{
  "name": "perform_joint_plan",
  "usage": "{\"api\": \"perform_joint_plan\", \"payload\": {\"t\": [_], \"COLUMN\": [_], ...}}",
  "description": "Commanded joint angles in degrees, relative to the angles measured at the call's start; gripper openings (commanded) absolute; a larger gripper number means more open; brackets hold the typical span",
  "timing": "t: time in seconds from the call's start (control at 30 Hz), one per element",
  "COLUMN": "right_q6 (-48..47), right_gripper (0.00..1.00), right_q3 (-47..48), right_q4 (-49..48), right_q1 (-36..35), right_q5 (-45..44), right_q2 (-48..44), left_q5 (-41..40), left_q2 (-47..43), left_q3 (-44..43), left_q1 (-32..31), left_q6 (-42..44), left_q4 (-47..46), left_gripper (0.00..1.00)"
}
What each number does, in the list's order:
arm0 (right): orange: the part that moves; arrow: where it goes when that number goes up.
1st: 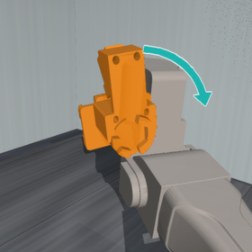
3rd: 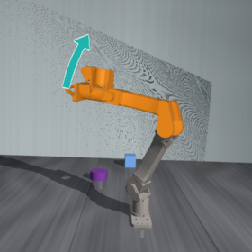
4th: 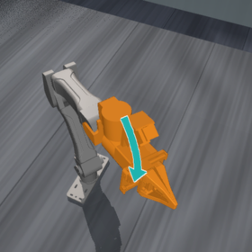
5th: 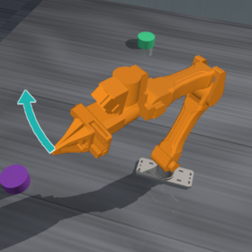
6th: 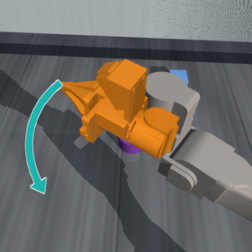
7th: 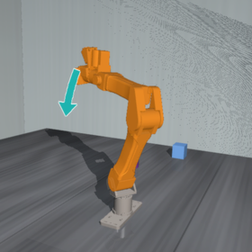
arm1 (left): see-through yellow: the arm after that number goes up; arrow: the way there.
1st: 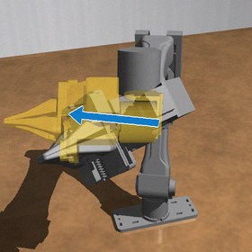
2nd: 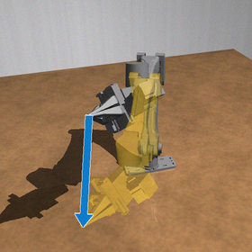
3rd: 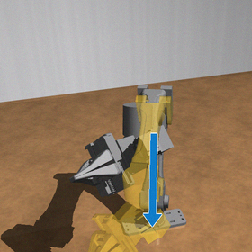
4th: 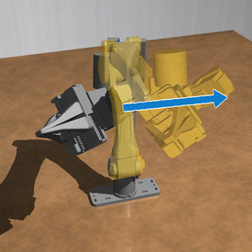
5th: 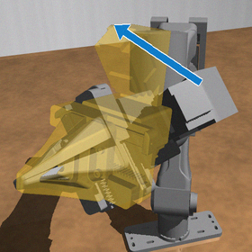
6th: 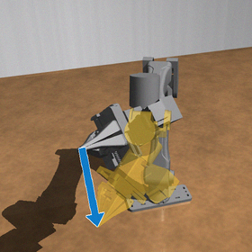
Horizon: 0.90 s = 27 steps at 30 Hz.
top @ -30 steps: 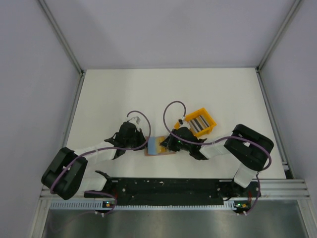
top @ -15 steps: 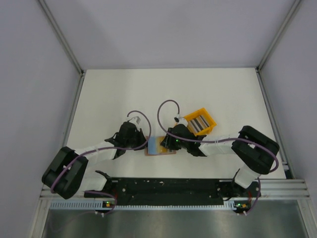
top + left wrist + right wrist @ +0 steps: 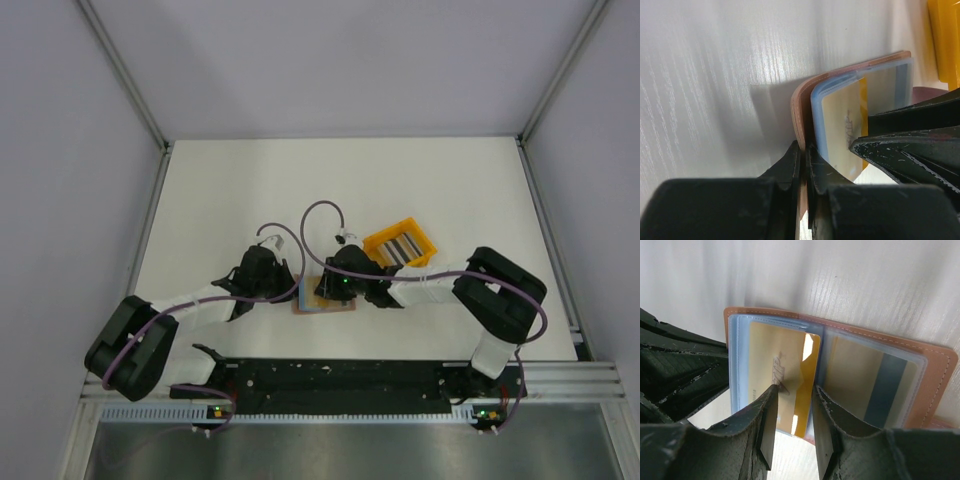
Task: Put the credit cards into the card holder
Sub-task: Insert the credit card into the card holder.
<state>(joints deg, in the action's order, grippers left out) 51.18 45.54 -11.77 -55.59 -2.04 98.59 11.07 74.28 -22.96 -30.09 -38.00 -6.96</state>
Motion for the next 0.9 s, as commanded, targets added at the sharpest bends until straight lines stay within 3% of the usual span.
{"api": "perform_joint_plan", "payload": {"t": [0.0,0.5,0.87], "right_q6": [-1.69,-1.26,0.5], "right_gripper": [0.33,0.22,0.32], "right_q3": [3.24,1.57,0.52], "right_q4": [-0.35,-14.15,-7.65], "right_q1": [-1.62,-1.8,-0.13], "right_q5": [1.78,11.97,7.76], "right_q2": [1.43,1.96,-0.32], "left_q5": [-0.52,-0.44,-0.61], "left_q2": [0.78,0.69,0.25], "left_q3": [0.81,0.81,0.73], "left_q1": [0.03,0.03,0.03], "left_q6": [0.56,0.47,0.47], "left_q4": [-0.86,-1.04,-0.6], "left_gripper": [0.0,0.0,0.0]}}
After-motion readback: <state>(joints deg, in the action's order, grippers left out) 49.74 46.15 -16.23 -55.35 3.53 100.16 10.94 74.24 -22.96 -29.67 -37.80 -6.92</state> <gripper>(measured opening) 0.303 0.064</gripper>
